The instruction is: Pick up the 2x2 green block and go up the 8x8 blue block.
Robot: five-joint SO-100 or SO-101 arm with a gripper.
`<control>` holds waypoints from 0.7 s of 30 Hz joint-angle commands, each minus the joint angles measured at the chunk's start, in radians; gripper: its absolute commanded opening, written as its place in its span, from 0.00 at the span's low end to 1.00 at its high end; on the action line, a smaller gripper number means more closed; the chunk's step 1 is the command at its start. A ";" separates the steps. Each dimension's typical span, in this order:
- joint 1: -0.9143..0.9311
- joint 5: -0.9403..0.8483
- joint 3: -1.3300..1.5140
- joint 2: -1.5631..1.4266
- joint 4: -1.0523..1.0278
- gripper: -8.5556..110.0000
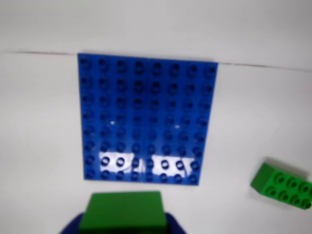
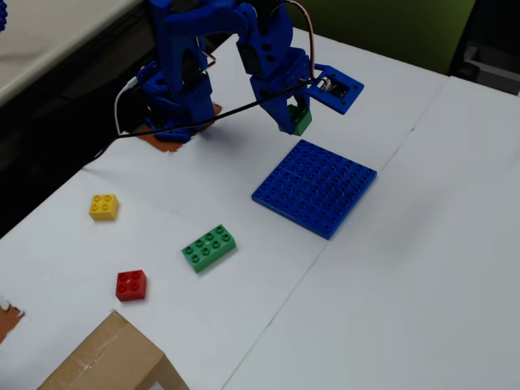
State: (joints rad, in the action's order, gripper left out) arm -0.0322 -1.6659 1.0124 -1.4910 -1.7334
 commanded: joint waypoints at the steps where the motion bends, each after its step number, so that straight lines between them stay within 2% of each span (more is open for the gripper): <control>1: -0.002 -0.021 -0.095 0.025 -0.020 0.11; 10: 0.029 -0.060 -0.100 0.081 -0.061 0.11; 21: 0.046 -0.057 -0.316 0.204 -0.081 0.11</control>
State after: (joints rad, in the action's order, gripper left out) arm 0.0015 -1.7211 0.7624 -1.2778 -1.7917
